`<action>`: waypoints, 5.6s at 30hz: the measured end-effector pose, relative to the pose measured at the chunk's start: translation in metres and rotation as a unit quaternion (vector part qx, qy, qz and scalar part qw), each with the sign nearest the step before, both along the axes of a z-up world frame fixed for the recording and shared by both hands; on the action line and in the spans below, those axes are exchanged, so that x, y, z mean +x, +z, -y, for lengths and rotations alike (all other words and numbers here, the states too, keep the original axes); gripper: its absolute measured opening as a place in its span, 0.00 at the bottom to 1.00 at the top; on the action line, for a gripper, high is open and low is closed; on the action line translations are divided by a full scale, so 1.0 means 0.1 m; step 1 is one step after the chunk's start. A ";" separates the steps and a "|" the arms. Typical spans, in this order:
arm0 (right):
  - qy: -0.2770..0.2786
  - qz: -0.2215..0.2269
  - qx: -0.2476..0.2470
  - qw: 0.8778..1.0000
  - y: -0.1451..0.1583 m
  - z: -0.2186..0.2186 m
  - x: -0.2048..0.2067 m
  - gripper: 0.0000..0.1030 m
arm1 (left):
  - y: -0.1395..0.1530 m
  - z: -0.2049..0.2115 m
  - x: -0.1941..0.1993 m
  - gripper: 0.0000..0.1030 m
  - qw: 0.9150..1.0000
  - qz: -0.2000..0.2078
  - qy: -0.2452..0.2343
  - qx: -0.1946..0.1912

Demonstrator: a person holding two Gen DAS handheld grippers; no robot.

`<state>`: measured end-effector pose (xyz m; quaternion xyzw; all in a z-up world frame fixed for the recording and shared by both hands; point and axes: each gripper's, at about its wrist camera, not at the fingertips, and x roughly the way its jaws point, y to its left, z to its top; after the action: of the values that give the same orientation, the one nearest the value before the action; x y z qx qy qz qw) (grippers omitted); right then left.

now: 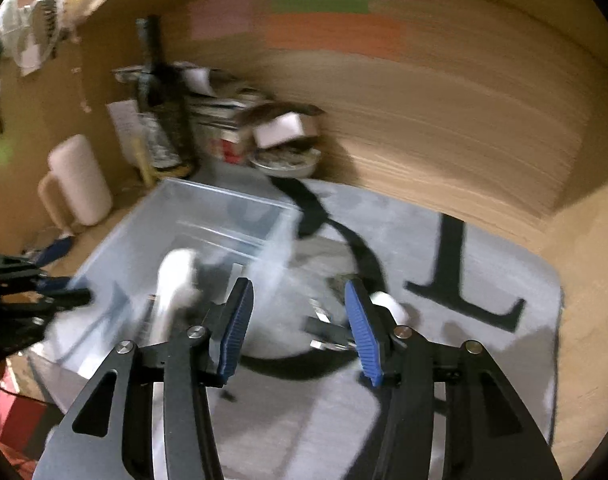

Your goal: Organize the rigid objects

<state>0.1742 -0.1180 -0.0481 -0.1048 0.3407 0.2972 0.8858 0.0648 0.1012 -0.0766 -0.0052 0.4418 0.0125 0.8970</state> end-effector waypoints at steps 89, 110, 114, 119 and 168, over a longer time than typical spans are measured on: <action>-0.001 -0.067 -0.032 0.997 -0.66 0.16 0.03 0.06 | 0.00 0.06 0.03 0.11 1.000 -0.001 0.001 0.003; -0.030 -0.073 -0.054 0.995 -0.87 0.08 0.39 0.20 | 0.01 0.06 0.03 0.11 1.000 -0.002 0.000 0.002; -0.026 -0.075 -0.048 0.996 -0.85 0.11 0.31 0.20 | 0.00 0.06 0.04 0.11 1.000 -0.003 -0.001 0.003; 0.002 -0.068 -0.063 0.996 -0.84 0.10 0.01 0.20 | 0.00 0.07 0.04 0.11 1.000 -0.003 -0.001 0.003; -0.021 -0.061 -0.030 0.997 -0.73 0.22 -0.06 0.22 | 0.00 0.07 0.05 0.11 1.000 -0.004 -0.001 0.005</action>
<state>0.1680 -0.1404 -0.1211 -0.1056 0.4047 0.2745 0.8659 0.0699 0.0947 -0.0764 -0.0003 0.4457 0.0140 0.8951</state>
